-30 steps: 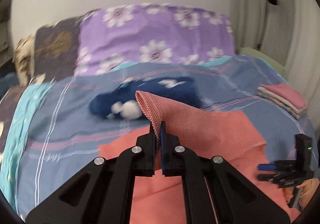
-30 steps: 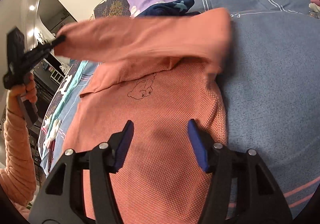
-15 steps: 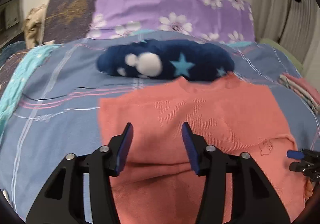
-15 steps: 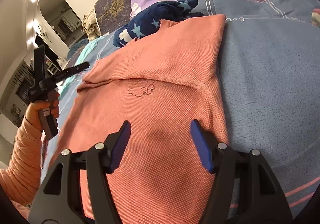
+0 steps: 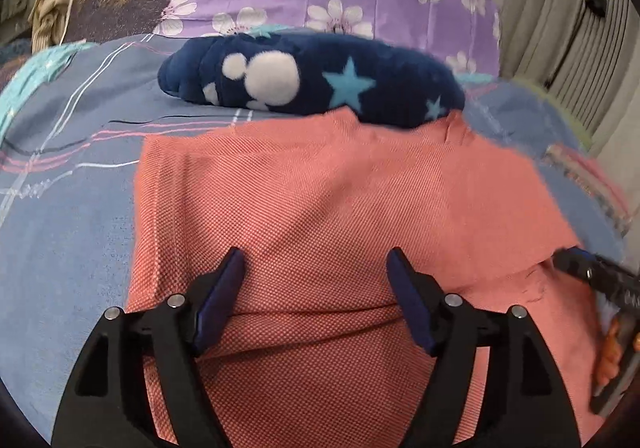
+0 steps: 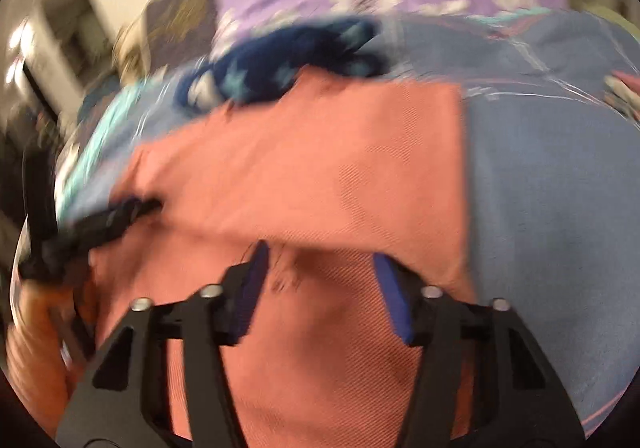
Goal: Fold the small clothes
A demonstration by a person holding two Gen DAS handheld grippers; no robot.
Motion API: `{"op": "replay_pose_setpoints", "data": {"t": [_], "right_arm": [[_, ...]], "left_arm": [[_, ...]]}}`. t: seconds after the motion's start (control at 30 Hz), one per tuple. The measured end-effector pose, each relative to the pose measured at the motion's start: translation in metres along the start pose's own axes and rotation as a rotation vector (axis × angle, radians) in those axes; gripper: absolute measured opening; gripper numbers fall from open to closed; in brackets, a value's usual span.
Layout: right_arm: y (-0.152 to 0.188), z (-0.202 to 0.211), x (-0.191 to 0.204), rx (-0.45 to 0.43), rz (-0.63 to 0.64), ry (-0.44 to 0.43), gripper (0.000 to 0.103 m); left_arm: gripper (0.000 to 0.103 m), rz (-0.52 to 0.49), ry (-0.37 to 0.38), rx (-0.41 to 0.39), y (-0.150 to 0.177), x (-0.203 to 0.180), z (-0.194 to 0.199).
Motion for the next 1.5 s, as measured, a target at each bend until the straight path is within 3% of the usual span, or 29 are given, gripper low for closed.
{"op": "replay_pose_setpoints", "data": {"t": [0.07, 0.1, 0.17, 0.3, 0.37, 0.43, 0.6, 0.73, 0.8, 0.87, 0.9, 1.0, 1.13, 1.2, 1.3, 1.43, 1.5], "right_arm": [[-0.011, 0.012, 0.000, -0.065, -0.045, -0.049, 0.048], [-0.016, 0.016, 0.001, -0.090, -0.037, -0.048, 0.048], [-0.023, 0.021, 0.003, -0.120, -0.021, -0.035, 0.048], [-0.023, 0.013, 0.009, -0.096, -0.009, -0.021, 0.049], [-0.016, -0.002, 0.021, -0.031, 0.073, 0.001, 0.055], [-0.007, -0.016, 0.037, 0.024, 0.155, -0.011, 0.055], [-0.002, -0.038, 0.058, 0.063, 0.235, -0.011, 0.055], [-0.011, -0.046, 0.026, 0.060, 0.184, 0.156, 0.054], [-0.008, -0.039, 0.003, 0.064, 0.102, 0.203, 0.047], [-0.003, -0.028, -0.018, 0.055, 0.044, 0.283, 0.013], [-0.002, -0.023, -0.024, 0.044, 0.034, 0.315, 0.011], [0.002, -0.023, -0.023, 0.056, 0.045, 0.277, 0.016], [-0.007, -0.018, 0.006, 0.003, 0.150, 0.275, 0.035], [-0.013, -0.021, 0.018, -0.011, 0.215, 0.305, 0.034], [-0.019, -0.040, 0.025, 0.018, 0.214, 0.278, 0.034], [-0.030, -0.068, 0.007, 0.062, 0.141, 0.309, 0.023], [-0.039, -0.070, -0.003, 0.048, 0.125, 0.370, 0.015]], "left_arm": [[0.077, 0.062, 0.053, -0.044, -0.003, 0.001, 0.009], [0.077, 0.089, 0.112, -0.058, -0.005, -0.001, 0.015], [0.077, 0.103, 0.147, -0.046, -0.007, -0.001, 0.015], [0.077, 0.159, 0.184, -0.006, -0.007, 0.006, 0.004], [0.077, 0.173, 0.208, -0.007, -0.009, 0.007, 0.005], [0.077, 0.177, 0.211, 0.001, -0.008, 0.008, 0.003], [0.079, 0.148, 0.188, 0.007, -0.006, 0.004, 0.000], [0.079, 0.142, 0.183, 0.011, -0.005, 0.005, -0.001], [0.079, 0.140, 0.183, 0.013, -0.005, 0.005, -0.002], [0.080, 0.136, 0.178, 0.016, -0.004, 0.004, -0.003], [0.080, 0.132, 0.176, 0.017, -0.004, 0.004, -0.003], [0.082, 0.119, 0.168, 0.020, -0.003, 0.002, -0.004], [0.083, 0.121, 0.170, 0.020, -0.004, 0.002, -0.005], [0.083, 0.121, 0.170, 0.019, -0.003, 0.001, -0.005], [0.083, 0.121, 0.171, 0.019, -0.003, 0.002, -0.005], [0.083, 0.121, 0.172, 0.019, -0.003, 0.001, -0.005], [0.083, 0.121, 0.172, 0.019, -0.003, 0.001, -0.005]]}}
Point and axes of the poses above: each gripper's, at about its wrist camera, not at the fingertips, and z roughly against the way its jaws point, x to its left, y to its underside, the point moved 9 cm from there along -z, roughly the way its jaws point, and after that the axes turned 9 degrees about z, right-handed, at the moved point
